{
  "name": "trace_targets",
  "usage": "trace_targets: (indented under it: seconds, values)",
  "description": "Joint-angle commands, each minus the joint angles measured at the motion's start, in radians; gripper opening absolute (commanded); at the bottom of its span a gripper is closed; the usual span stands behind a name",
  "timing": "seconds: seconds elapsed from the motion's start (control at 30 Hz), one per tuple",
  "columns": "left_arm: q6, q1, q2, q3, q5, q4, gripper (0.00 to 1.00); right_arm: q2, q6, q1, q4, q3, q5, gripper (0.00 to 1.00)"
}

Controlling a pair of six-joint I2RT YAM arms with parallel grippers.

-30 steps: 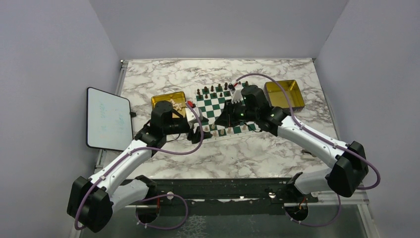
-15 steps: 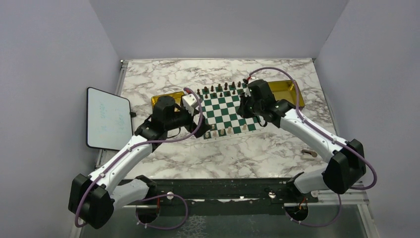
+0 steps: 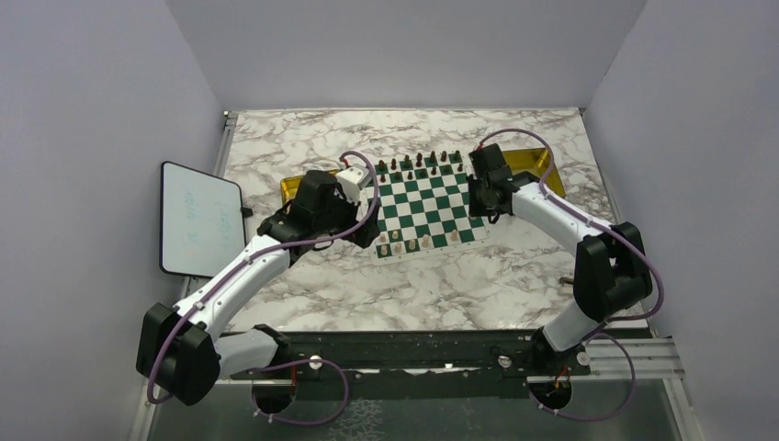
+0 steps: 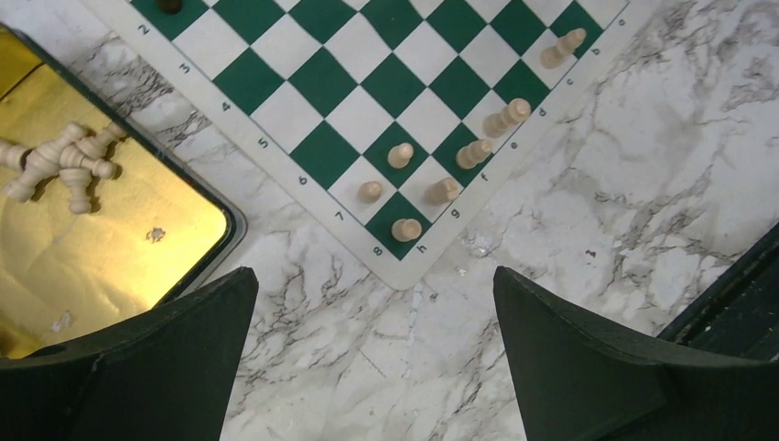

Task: Set up the chess pieces on the board
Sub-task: Place the chess piece on the chessboard.

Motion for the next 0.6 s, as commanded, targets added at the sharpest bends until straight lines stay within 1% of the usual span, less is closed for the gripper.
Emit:
trace_targets:
  seconds: [0.0,0.3,0.47,0.57]
  values:
    - [-0.006,-0.003,-0.056,-0.031,-0.147,-0.017,0.99,0.025,0.000,-0.029,-0.014,0.012,0.022,0.03]
    - [-0.011,-0.003,-0.129,-0.052,-0.202,0.007,0.99,0.113,0.005,-0.060,0.003,0.058,0.024,0.03]
    - [-0.009,-0.003,-0.141,-0.058,-0.199,0.012,0.99,0.162,0.004,-0.073,-0.018,0.096,0.038,0.03]
    - [-0.008,-0.003,-0.138,-0.056,-0.188,0.012,0.99,0.167,0.004,-0.079,-0.017,0.092,0.035,0.04]
